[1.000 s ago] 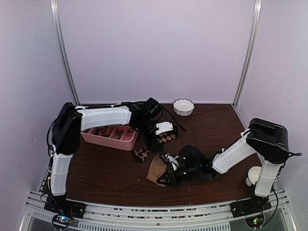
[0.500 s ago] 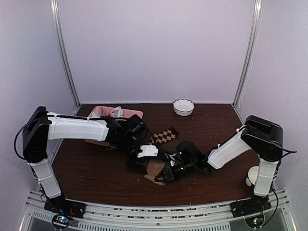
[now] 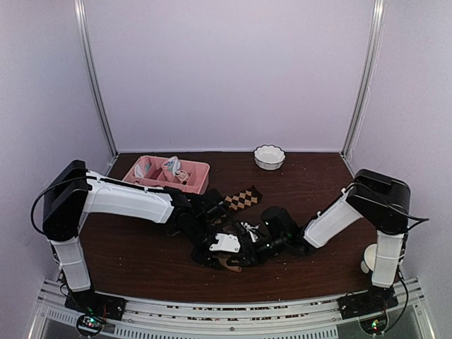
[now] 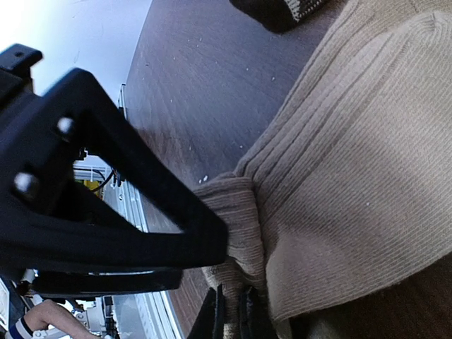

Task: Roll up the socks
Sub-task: Roll the sock at the center of the board.

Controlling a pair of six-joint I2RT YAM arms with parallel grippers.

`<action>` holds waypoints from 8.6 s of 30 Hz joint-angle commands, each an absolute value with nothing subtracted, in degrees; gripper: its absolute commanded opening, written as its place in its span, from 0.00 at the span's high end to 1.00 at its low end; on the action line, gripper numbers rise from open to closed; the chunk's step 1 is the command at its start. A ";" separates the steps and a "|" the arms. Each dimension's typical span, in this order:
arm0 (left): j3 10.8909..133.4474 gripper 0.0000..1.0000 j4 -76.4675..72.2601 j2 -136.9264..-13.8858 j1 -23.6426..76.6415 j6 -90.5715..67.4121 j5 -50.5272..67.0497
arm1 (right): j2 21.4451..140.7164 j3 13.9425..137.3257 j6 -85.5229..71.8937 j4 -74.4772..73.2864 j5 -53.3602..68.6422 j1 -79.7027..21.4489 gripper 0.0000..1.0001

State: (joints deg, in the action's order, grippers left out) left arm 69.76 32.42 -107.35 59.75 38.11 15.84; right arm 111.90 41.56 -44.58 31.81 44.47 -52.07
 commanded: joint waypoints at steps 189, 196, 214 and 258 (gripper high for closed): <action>98.30 0.02 47.66 -120.06 47.30 33.57 22.83 | 113.75 30.62 -44.43 15.89 27.65 -59.28 1.00; 90.61 0.02 51.52 -113.46 46.88 37.93 29.82 | 114.90 32.66 -44.32 14.75 29.93 -58.10 1.00; 76.99 0.49 41.87 -112.71 54.33 35.33 27.53 | 114.86 33.33 -47.30 18.46 31.61 -55.76 1.00; 81.08 0.96 49.93 -126.64 51.13 41.36 30.32 | 72.30 4.36 -39.10 49.90 -7.60 -53.11 0.00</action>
